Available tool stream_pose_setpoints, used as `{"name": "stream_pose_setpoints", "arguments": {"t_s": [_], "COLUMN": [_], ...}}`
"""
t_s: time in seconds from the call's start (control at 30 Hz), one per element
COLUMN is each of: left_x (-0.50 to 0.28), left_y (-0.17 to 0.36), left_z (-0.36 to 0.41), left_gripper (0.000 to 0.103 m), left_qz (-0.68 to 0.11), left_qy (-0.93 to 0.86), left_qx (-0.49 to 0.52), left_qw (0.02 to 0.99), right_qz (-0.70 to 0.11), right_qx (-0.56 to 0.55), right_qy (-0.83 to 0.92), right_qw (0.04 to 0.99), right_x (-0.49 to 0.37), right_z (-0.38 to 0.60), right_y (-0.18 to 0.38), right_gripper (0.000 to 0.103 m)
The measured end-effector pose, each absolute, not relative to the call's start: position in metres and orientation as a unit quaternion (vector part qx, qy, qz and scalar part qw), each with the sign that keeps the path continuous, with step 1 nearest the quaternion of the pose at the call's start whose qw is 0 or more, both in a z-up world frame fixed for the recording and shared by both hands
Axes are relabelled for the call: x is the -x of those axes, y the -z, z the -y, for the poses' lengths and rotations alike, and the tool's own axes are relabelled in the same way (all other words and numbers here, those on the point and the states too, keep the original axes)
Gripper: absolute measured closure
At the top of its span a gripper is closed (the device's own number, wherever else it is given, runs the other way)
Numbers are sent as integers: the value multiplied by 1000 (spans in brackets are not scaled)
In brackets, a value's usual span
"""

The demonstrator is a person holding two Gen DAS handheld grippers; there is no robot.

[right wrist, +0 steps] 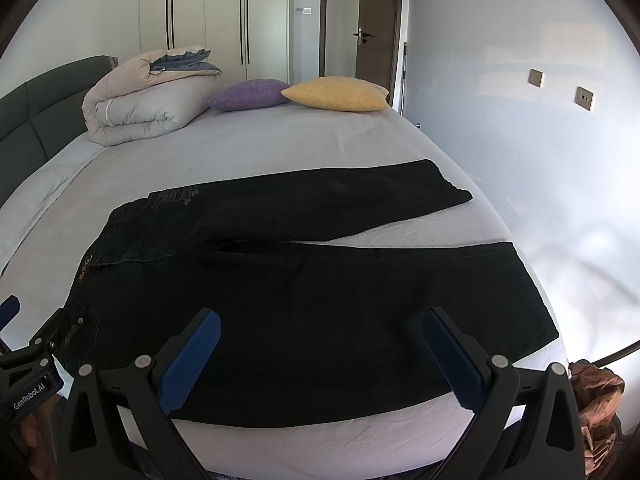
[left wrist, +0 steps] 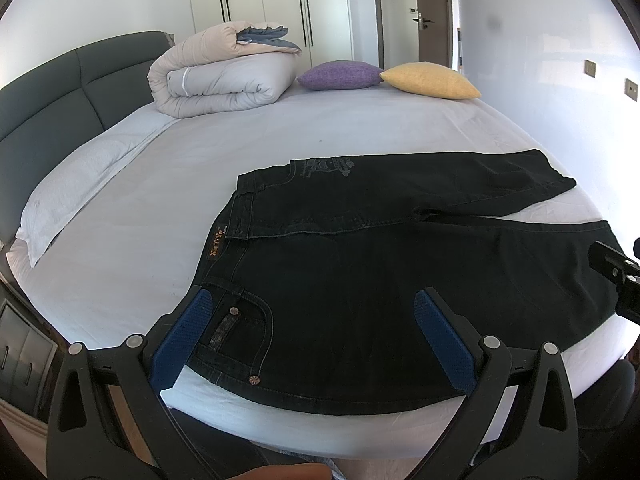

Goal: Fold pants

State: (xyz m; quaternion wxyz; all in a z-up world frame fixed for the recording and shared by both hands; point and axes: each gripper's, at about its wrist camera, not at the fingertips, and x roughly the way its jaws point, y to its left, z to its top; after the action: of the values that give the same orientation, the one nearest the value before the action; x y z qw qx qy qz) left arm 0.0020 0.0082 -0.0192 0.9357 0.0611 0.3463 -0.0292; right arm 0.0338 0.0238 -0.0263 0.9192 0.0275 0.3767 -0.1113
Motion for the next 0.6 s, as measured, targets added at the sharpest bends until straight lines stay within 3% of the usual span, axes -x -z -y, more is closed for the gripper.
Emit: {"name": "stream_pose_setpoints", "arguments": {"t_s": [0.6], "left_x": [-1], "left_y": [19], "left_z": [-8], "left_gripper": [0], "left_qz": [-347], "left_qy": [30], "left_qx": [-60], "left_qw": [935], "right_qz": [-379], "right_qx": [-26], "right_qy": [109], "right_qw": [918], "right_x": [-32], "right_z": [-25], "right_y": [31], "right_gripper": [0]}}
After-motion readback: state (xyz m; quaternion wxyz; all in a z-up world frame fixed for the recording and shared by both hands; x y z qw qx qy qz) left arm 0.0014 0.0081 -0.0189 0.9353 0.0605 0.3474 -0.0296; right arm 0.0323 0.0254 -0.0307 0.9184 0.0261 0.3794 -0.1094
